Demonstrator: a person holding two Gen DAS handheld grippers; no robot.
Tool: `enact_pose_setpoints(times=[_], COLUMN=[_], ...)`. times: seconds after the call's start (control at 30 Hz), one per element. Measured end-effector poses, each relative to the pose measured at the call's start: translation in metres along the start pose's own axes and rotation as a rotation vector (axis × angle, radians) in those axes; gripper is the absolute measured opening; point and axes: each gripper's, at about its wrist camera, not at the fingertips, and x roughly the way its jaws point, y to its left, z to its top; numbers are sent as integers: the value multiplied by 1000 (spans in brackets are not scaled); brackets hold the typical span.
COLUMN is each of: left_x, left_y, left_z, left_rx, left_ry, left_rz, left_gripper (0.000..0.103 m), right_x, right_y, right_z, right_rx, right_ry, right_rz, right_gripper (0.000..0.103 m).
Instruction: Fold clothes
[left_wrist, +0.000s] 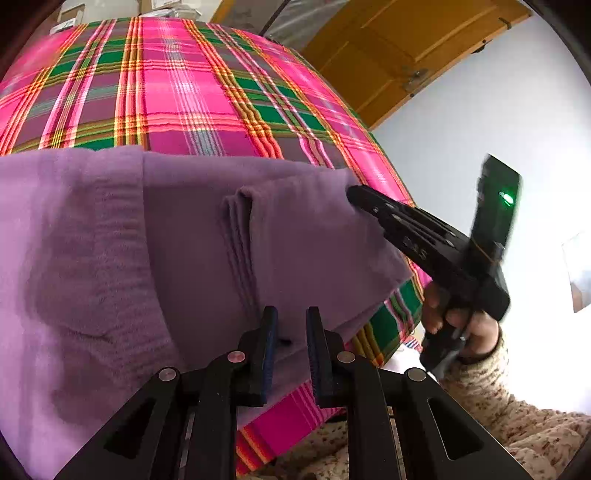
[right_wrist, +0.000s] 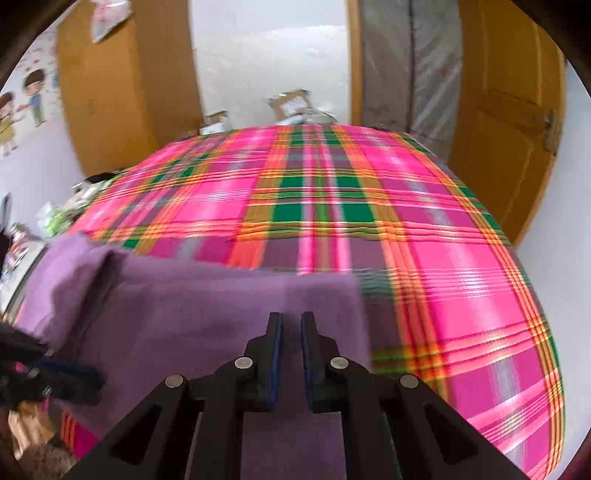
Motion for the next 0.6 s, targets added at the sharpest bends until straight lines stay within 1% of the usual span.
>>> enact_pose_setpoints(times=[0.07,0.17,0.3,0.47,0.6], left_x=[-3,-10,-25,-46,-60], left_y=[1,3,6,13,19], left_z=[-2,-6,-11,-16,-20], left_rx=[1,-10,-22,-51,-70], left_ry=[-2,-16,-50,-106,-140], left_rz=[5,-2,-15,-16,-12], left_gripper=[16,16,16,16,16], right_x=[-1,6,18,36,45], right_y=[15,35,55,76,86], right_z=[-1,1,12,27,30], right_rx=[-39,-84,-99,-113,-103], right_ry=[-8,6,19,46,67], right_rz=[28,65,111,118,94], right_gripper=[9,9,9,9,9])
